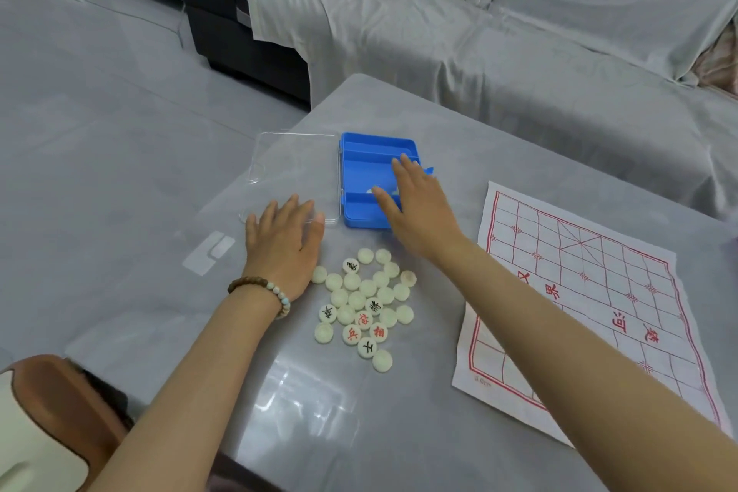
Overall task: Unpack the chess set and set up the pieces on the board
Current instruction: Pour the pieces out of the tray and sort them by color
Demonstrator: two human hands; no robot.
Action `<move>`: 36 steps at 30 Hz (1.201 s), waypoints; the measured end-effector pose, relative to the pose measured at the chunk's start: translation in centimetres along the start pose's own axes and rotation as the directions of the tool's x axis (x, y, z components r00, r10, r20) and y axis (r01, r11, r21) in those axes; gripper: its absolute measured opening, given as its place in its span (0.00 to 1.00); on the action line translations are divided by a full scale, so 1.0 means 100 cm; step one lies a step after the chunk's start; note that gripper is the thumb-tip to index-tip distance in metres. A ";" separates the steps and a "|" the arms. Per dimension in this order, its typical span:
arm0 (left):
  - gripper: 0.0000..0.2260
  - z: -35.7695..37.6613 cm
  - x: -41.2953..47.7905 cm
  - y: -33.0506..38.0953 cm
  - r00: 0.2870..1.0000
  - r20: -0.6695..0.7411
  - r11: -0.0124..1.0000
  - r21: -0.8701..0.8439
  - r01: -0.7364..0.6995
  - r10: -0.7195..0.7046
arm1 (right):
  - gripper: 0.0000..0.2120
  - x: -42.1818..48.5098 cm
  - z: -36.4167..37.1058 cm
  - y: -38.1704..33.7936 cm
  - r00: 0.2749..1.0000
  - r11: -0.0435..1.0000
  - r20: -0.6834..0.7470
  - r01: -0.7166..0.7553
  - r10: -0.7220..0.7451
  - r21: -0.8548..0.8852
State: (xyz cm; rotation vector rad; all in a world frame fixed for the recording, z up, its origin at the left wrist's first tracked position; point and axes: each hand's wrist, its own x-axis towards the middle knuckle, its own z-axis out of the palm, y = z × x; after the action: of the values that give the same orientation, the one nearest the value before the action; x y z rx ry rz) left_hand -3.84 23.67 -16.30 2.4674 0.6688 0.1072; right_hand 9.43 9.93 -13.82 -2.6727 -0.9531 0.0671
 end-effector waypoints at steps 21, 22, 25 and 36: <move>0.23 -0.001 0.001 0.002 0.999 0.037 1.000 0.008 0.010 -0.010 | 0.22 0.035 0.015 -0.015 0.986 0.987 0.048 -0.160 0.160 -0.006; 0.23 -0.001 0.000 0.001 0.999 0.038 1.000 0.008 0.008 -0.009 | 0.20 0.033 0.011 -0.015 0.988 0.987 -0.004 -0.157 0.157 -0.031; 0.23 -0.002 -0.001 0.002 0.999 0.039 1.000 0.012 0.011 -0.011 | 0.22 0.028 0.001 -0.010 0.984 0.962 0.000 -0.174 0.178 -0.212; 0.23 -0.002 0.000 0.004 0.999 0.047 1.000 0.009 0.007 -0.008 | 0.17 0.046 0.008 0.004 0.982 0.961 0.096 -0.182 0.165 0.210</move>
State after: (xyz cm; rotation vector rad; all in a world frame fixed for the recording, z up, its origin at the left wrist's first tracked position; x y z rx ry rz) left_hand -3.70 23.48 -15.94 2.4675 0.6595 0.0435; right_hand 13.15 12.75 -14.41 -2.5572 -0.6855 0.2978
